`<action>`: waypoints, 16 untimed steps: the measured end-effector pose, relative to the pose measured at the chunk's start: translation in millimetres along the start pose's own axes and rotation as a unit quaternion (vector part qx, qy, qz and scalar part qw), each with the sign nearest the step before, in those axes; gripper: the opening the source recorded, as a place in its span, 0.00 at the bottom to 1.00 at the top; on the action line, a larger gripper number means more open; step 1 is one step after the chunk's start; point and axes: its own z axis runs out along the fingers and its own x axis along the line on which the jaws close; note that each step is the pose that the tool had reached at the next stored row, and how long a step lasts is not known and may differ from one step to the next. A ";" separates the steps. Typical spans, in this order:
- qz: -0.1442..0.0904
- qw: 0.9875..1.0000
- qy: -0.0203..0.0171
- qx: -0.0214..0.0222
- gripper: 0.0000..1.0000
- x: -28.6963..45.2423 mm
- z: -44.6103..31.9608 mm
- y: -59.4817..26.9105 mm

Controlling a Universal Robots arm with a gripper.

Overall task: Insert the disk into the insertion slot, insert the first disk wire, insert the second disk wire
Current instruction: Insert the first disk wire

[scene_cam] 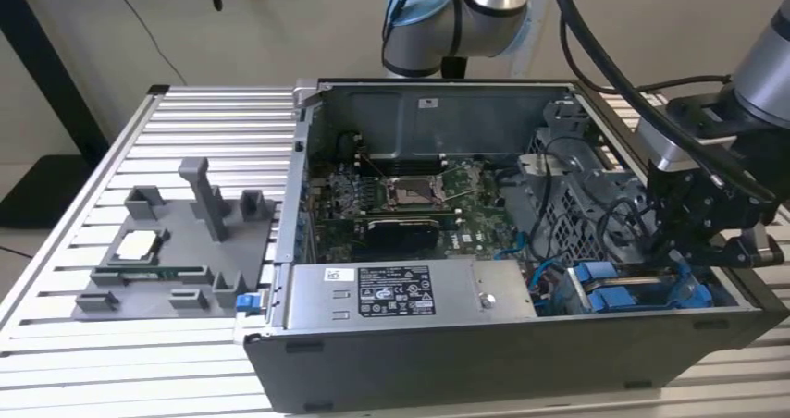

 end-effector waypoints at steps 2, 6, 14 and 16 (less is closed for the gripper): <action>0.000 1.000 0.000 0.000 0.19 -0.2 0.1 0.0; 0.001 1.000 0.000 0.000 0.19 -0.7 0.3 0.0; 0.005 1.000 0.001 0.000 0.19 -0.9 4.6 0.2; 0.005 1.000 0.001 0.000 0.19 -0.8 6.4 0.3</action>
